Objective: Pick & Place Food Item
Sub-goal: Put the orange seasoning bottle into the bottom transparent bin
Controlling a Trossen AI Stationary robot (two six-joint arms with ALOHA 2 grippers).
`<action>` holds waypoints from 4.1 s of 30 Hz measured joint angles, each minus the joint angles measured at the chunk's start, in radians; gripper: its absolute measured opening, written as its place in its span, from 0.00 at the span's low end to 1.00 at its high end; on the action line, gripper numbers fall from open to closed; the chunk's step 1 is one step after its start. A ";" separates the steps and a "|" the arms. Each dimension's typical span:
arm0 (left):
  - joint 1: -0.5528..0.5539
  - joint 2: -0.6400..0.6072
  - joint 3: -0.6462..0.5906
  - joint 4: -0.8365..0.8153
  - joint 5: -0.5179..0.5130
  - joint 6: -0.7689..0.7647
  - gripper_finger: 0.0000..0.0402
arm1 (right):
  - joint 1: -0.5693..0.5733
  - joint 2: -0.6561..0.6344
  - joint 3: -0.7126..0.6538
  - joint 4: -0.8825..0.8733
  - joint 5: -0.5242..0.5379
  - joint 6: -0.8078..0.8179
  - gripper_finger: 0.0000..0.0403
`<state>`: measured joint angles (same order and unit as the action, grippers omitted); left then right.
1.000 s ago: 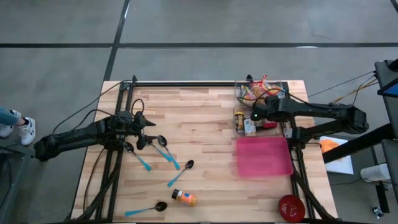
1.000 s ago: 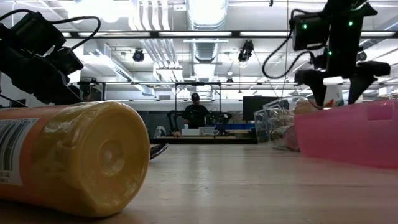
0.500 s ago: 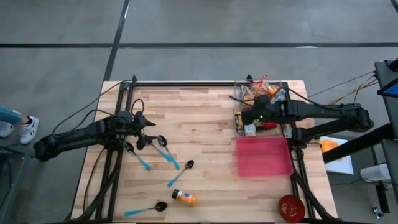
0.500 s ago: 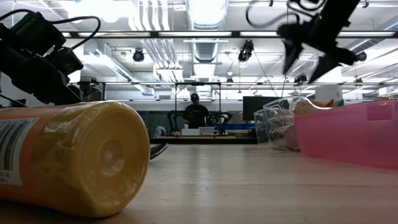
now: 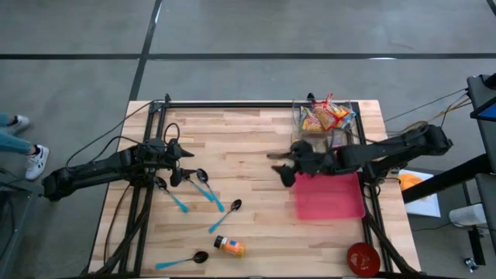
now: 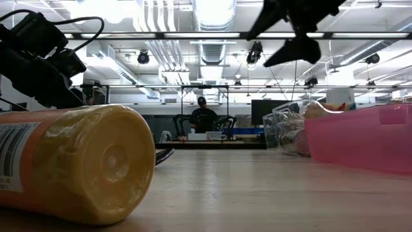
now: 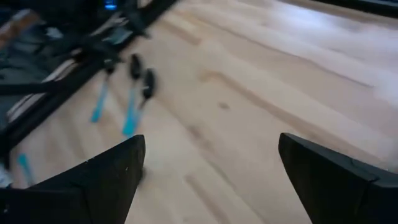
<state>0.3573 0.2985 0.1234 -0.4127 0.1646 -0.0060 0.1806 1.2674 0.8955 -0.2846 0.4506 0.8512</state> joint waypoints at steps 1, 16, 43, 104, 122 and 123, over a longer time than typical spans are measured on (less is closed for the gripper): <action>0.000 0.000 0.000 0.000 0.000 0.000 0.86 | 0.015 0.022 0.000 0.035 0.003 -0.007 0.91; 0.000 0.000 0.000 0.000 0.000 0.000 0.86 | 0.207 0.446 0.217 0.236 0.051 -0.167 0.91; 0.000 0.000 0.000 0.000 0.000 0.000 0.86 | 0.374 1.000 1.064 -0.217 0.125 -0.175 0.91; 0.000 0.000 0.000 0.000 0.000 0.000 0.86 | 0.388 1.197 1.098 -0.261 -0.081 -0.038 0.51; 0.000 0.000 0.000 0.000 0.000 0.000 0.86 | 0.383 1.194 1.104 -0.287 -0.078 -0.005 0.41; 0.000 0.000 0.000 0.000 0.000 0.000 0.86 | 0.383 1.194 1.109 -0.296 -0.067 -0.005 0.41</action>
<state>0.3573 0.2985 0.1234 -0.4126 0.1643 -0.0059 0.5632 2.4611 2.0045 -0.5809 0.3834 0.8463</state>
